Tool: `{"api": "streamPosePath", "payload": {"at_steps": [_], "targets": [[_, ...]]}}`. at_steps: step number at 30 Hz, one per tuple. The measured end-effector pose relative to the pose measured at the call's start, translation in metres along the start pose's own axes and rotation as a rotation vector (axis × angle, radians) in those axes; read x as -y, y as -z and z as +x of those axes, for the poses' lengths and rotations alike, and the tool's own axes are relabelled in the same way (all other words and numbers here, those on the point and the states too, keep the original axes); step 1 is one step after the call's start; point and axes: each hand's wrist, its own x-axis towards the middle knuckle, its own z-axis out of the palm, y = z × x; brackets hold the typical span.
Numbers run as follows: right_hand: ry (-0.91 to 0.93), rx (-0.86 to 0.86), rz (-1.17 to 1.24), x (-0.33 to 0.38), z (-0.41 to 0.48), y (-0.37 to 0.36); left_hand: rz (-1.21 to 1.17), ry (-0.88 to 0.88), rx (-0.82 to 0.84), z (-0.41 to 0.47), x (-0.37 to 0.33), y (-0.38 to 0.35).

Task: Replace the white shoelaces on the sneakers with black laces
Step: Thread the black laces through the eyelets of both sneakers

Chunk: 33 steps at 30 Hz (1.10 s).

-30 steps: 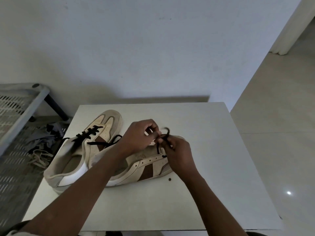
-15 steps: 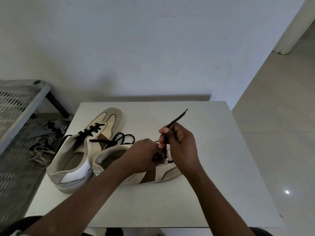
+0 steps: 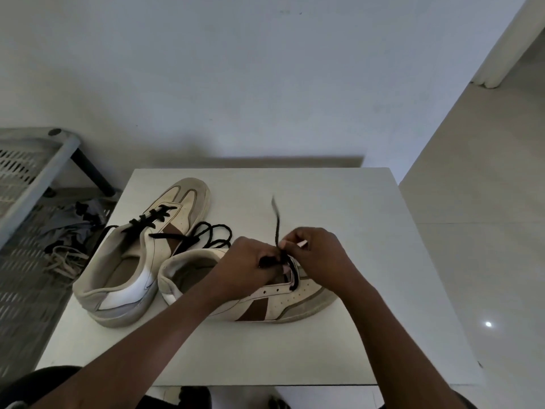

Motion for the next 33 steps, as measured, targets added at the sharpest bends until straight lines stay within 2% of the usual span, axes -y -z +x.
{"api": "streamPosePath", "payload": {"at_steps": [6, 8, 11, 14, 17, 19, 22, 24, 26, 27, 29, 31, 33], "targets": [[-0.019, 0.207, 0.191, -0.005, -0.006, 0.013, 0.005, 0.083, -0.170, -0.002, -0.001, 0.002], [0.000, 0.227, 0.092, -0.004, -0.005, 0.008, 0.031, 0.110, -0.182, -0.003, -0.001, 0.001], [0.066, 0.135, -0.041, -0.002, -0.001, -0.006, 0.055, 0.162, -0.187, -0.003, -0.002, 0.002], [0.115, 0.086, -0.113, -0.001, 0.000, -0.011, 0.089, 0.191, -0.093, -0.008, -0.001, 0.002], [0.148, 0.031, -0.101, -0.001, -0.001, -0.008, 0.285, 0.164, 0.069, -0.012, 0.001, -0.003], [0.153, -0.036, 0.020, 0.004, -0.003, -0.006, 0.315, 0.161, 0.081, -0.013, 0.004, -0.004], [0.174, -0.179, 0.403, 0.020, -0.008, -0.001, 0.202, 0.151, 0.077, -0.014, 0.004, -0.004], [0.308, -0.241, 0.700, 0.037, -0.015, 0.005, 0.182, 0.148, 0.088, -0.015, 0.001, -0.006], [0.421, -0.274, 0.851, 0.051, -0.019, 0.007, 0.159, 0.151, 0.091, -0.015, 0.002, -0.007], [0.424, -0.286, 0.839, 0.054, -0.019, 0.005, 0.155, 0.148, 0.086, -0.014, 0.004, -0.008], [0.269, -0.252, 0.628, 0.046, -0.012, -0.001, 0.197, 0.134, 0.087, -0.014, 0.006, -0.008], [0.041, -0.109, 0.267, 0.023, -0.005, -0.001, 0.229, 0.130, 0.091, -0.015, 0.005, -0.008], [-0.053, 0.057, 0.082, 0.004, -0.004, 0.003, 0.223, 0.117, 0.096, -0.014, 0.004, -0.008]]}}
